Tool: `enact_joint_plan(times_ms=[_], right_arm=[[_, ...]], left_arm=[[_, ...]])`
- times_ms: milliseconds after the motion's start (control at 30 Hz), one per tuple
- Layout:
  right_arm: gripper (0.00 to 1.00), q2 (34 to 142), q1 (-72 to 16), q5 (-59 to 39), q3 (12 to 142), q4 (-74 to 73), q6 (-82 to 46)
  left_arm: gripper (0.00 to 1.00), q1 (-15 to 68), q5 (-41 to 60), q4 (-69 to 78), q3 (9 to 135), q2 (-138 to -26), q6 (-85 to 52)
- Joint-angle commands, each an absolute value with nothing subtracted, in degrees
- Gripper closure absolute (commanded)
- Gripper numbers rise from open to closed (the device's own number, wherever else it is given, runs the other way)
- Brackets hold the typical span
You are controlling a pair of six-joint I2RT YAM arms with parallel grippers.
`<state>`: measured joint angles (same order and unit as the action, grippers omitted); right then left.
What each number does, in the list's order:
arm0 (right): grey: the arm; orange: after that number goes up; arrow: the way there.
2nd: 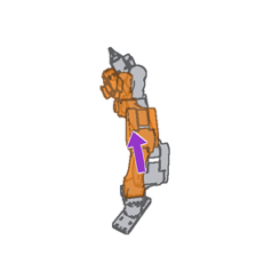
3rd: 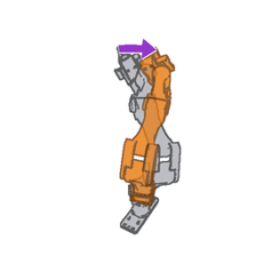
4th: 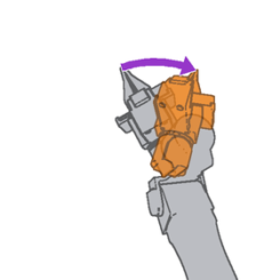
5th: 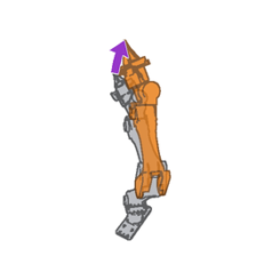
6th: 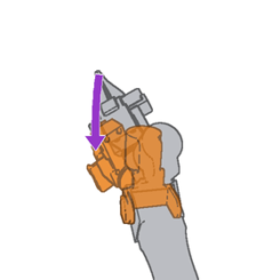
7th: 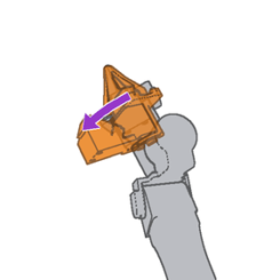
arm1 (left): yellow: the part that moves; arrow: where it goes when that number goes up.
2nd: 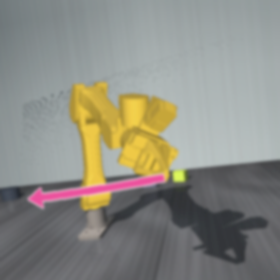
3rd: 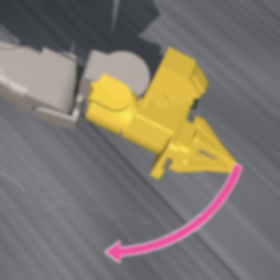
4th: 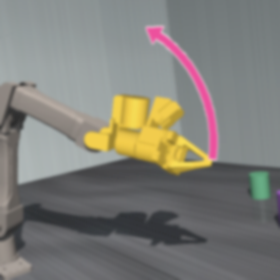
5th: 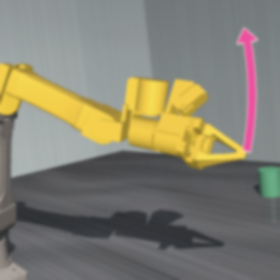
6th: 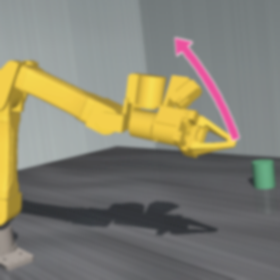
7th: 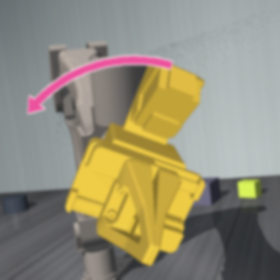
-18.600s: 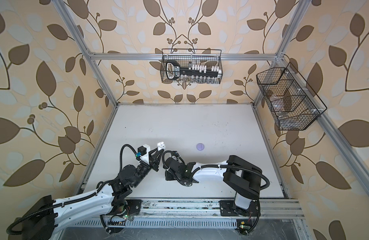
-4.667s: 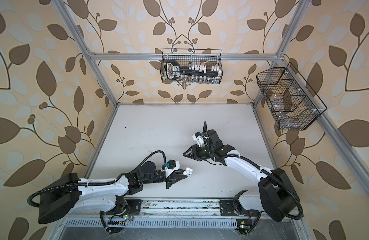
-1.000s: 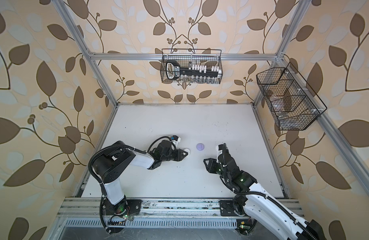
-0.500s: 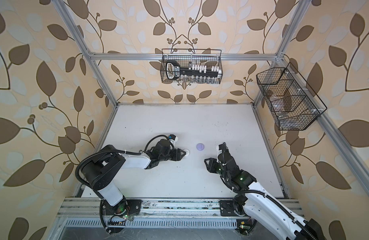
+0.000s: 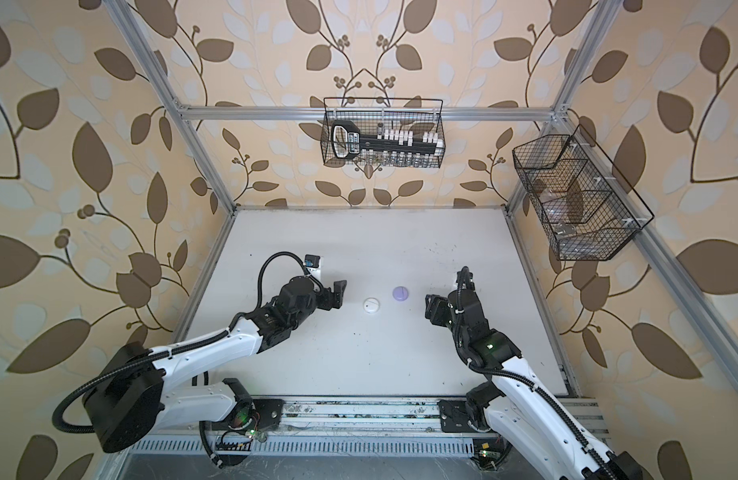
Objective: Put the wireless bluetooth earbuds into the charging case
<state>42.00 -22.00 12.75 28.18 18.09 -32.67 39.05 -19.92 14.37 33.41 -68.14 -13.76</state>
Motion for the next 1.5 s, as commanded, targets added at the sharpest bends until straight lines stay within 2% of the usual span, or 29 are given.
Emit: enact_joint_plan(times_ms=[0,167,367,467,700,867,1033,1133,1300,1467], right_arm=[[0.25,42.7,-19.4,19.2,29.8,15.9,-29.4],[0.21,42.8,-13.3,19.2,29.9,13.0,-29.0],[0.2,41.2,-11.0,23.1,26.8,6.6,-23.5],[0.2,37.9,-11.9,25.3,22.2,0.2,-19.4],[0.19,32.5,-12.8,26.5,13.7,-8.1,-12.0],[0.2,36.3,-14.7,30.3,10.7,-14.4,-8.6],[0.2,42.3,-15.3,31.6,5.8,-30.0,-4.0],[0.2,48.4,-14.2,31.6,5.9,-35.3,-1.4],[0.2,57.3,-12.6,29.7,5.8,-46.1,2.3],[0.21,62.2,-7.6,22.3,5.7,-53.3,1.3]], left_arm=[[0.01,37.3,-34.5,14.6,30.5,-63.4,-4.3],[0.01,31.0,-36.6,31.6,18.6,-55.9,-1.4],[0.01,24.9,-36.1,41.4,14.5,-58.9,2.7],[0.02,23.4,-36.7,41.2,15.5,-61.3,6.5],[0.02,15.7,-30.6,43.6,12.0,-63.3,2.7],[0.01,9.8,-23.9,49.5,11.3,-69.8,1.8],[0.01,4.0,-13.7,58.1,12.1,-80.3,1.6],[0.01,2.7,-6.6,50.7,17.4,-84.8,3.2],[0.01,1.2,-4.8,48.2,18.9,-85.4,2.3],[0.01,0.1,-5.2,45.9,20.5,-85.9,1.0]])
